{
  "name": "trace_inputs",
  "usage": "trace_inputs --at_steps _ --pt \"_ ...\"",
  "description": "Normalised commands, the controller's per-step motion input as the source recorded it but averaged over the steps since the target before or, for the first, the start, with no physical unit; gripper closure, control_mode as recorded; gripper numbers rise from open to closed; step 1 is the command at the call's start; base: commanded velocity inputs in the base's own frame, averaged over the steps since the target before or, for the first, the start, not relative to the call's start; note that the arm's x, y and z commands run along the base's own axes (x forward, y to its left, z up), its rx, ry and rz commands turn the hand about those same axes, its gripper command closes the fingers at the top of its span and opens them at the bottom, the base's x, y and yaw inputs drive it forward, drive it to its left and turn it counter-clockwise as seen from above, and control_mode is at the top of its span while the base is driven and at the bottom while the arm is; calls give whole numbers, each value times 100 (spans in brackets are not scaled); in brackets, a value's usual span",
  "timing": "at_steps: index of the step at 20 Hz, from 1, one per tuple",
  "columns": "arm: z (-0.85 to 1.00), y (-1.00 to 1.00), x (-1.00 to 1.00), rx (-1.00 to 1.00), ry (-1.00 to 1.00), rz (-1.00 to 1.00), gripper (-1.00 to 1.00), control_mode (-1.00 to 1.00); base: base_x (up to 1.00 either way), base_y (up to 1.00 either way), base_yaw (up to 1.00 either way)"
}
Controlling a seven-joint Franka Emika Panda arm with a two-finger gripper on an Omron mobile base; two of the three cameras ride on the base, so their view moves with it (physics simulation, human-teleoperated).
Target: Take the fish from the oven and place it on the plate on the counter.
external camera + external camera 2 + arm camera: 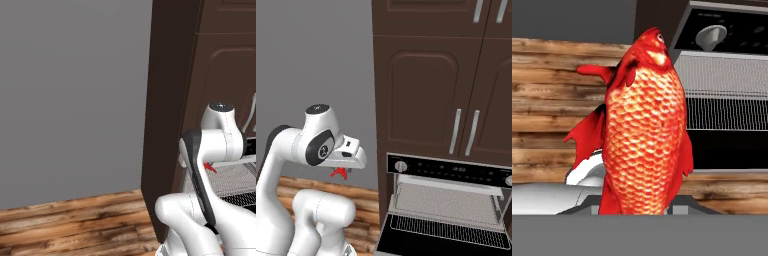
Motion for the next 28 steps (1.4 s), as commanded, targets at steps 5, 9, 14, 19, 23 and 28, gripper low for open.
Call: trace_inputs --at_steps 5,9,14,19,23,28 --pt "0 0 0 0 0 0 100 -100 0 0 0" --pt "0 0 0 0 0 0 100 -100 0 0 0" --pt "0 0 0 0 0 0 100 -100 0 0 0" --pt "0 0 0 0 0 0 100 100 -12 -8 0" --pt "0 0 0 0 0 0 100 100 -46 -58 0" --pt "0 0 0 0 0 0 100 100 -55 -64 0"
